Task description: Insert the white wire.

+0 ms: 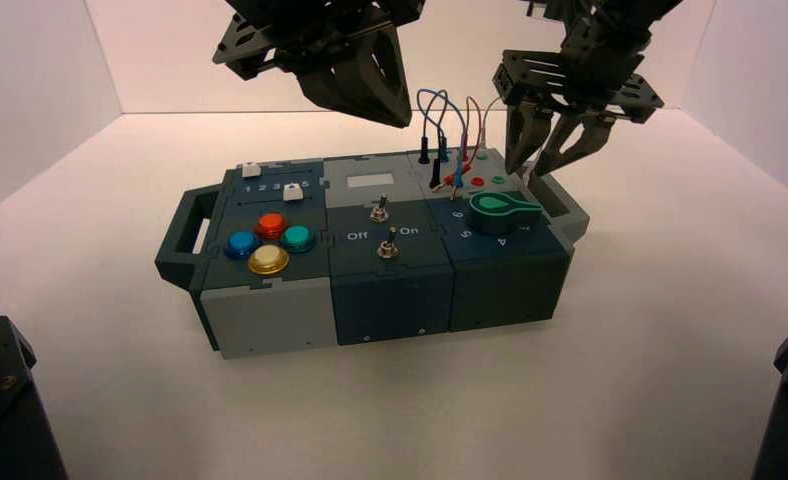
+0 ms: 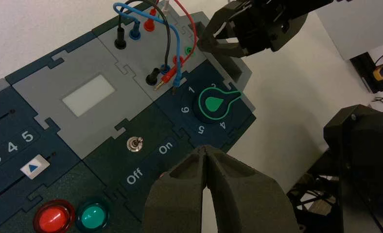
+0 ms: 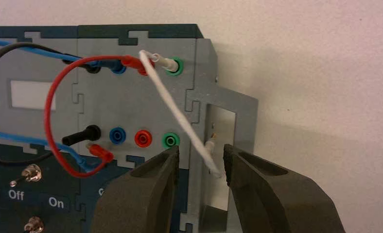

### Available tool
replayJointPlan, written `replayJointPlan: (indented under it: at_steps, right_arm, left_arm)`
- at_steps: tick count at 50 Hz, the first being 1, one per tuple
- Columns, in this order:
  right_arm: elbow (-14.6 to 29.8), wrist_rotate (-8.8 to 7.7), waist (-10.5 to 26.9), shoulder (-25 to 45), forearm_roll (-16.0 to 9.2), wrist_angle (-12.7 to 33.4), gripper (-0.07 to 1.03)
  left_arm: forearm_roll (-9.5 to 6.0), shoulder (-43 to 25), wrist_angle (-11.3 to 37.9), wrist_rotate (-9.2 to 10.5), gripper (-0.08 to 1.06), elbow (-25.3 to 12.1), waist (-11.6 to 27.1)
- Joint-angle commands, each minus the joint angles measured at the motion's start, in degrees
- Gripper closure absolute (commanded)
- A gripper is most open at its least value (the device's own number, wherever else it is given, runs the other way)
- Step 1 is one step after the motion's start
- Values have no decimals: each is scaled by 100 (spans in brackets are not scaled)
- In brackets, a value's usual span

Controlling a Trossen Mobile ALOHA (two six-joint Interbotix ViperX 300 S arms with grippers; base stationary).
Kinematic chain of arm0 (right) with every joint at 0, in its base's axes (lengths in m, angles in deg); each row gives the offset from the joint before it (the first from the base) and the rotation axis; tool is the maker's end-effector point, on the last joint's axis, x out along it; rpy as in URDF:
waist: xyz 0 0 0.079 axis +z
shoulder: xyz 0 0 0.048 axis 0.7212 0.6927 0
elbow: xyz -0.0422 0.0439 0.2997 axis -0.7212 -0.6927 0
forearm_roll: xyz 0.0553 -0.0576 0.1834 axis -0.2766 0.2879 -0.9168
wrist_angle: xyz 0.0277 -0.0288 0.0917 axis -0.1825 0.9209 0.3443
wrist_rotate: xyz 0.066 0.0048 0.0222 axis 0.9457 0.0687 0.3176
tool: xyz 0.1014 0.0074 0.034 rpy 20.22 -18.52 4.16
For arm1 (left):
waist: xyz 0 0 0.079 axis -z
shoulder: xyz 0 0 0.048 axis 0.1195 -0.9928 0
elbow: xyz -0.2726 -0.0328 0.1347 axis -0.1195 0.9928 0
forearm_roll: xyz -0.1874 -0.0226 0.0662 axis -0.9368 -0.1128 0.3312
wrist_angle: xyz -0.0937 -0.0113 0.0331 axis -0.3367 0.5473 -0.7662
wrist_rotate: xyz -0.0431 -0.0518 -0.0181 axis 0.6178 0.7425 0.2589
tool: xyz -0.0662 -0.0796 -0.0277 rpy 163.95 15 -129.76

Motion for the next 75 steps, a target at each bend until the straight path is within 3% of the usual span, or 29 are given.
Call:
replayJointPlan:
  at_steps: [1, 27, 40, 57, 75]
  right_arm:
    - [44, 0, -70, -79, -9, 0, 48]
    - [97, 9, -88, 35, -9, -26, 51]
    - [114, 9, -88, 123, -9, -26, 59]
    - [123, -18, -88, 167, 0, -79, 99]
    - [105, -18, -88, -132, 18, -26, 99]
  left_arm:
    - [18, 18, -44, -9, 101, -149, 18]
    - [18, -44, -44, -26, 101, -193, 18]
    - [18, -105, -44, -44, 101, -237, 18]
    - [18, -114, -53, -44, 101, -246, 18]
    - [18, -114, -44, -44, 101, -272, 18]
